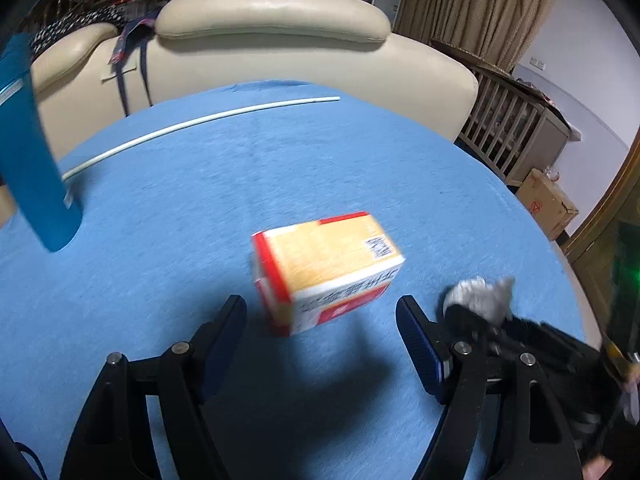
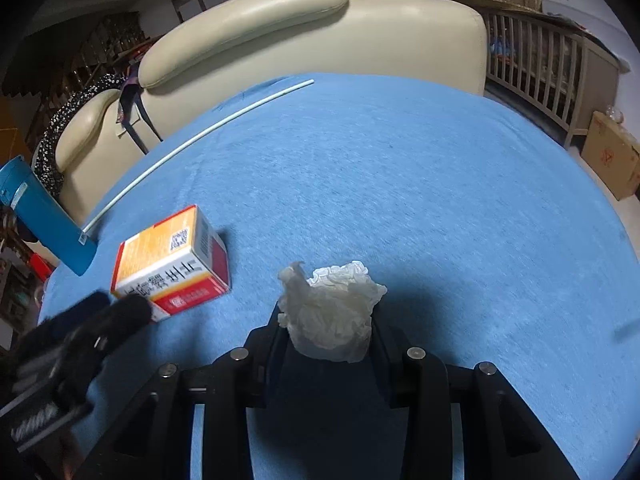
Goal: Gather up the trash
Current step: 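Grasp the white tissue with the right gripper while the left grasps the yellow medicine box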
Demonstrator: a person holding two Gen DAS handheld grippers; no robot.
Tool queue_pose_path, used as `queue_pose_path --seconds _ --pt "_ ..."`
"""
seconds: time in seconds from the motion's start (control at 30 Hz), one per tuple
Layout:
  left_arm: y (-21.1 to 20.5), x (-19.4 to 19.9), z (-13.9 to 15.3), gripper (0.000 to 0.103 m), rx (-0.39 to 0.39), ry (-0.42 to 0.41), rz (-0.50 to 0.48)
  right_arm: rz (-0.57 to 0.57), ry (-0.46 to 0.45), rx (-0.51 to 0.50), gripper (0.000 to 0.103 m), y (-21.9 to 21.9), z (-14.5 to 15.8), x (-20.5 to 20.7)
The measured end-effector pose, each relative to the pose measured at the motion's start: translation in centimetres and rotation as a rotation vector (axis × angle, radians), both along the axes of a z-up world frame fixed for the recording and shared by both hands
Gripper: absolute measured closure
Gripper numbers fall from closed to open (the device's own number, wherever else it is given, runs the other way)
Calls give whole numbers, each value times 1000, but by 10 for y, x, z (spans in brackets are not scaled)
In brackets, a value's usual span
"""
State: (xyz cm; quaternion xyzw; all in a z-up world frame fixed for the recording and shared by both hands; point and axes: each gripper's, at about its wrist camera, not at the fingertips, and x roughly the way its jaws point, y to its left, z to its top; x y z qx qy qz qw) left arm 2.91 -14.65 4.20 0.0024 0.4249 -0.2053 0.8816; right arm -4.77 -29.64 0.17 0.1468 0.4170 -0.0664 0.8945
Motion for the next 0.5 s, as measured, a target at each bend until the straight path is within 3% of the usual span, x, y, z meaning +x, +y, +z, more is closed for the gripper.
queue_pose_path --seconds 0.13,0.2,0.3,0.33,0.5 --pt "-11 13 -7 25 60 -16 7 6 -8 11 63 -3 -1 -7" --pt "-11 22 -15 25 60 18 -15 8 -13 20 63 -5 -1 -8" --pt "-2 22 -22 28 -32 152 -82 9 -21 38 63 -8 -2 -10" --pt "2 11 -18 28 -73 160 -139 10 -24 45 63 -9 -2 -10" --pt "17 -18 13 25 -62 -1 -231 7 -37 63 62 -11 -4 -13"
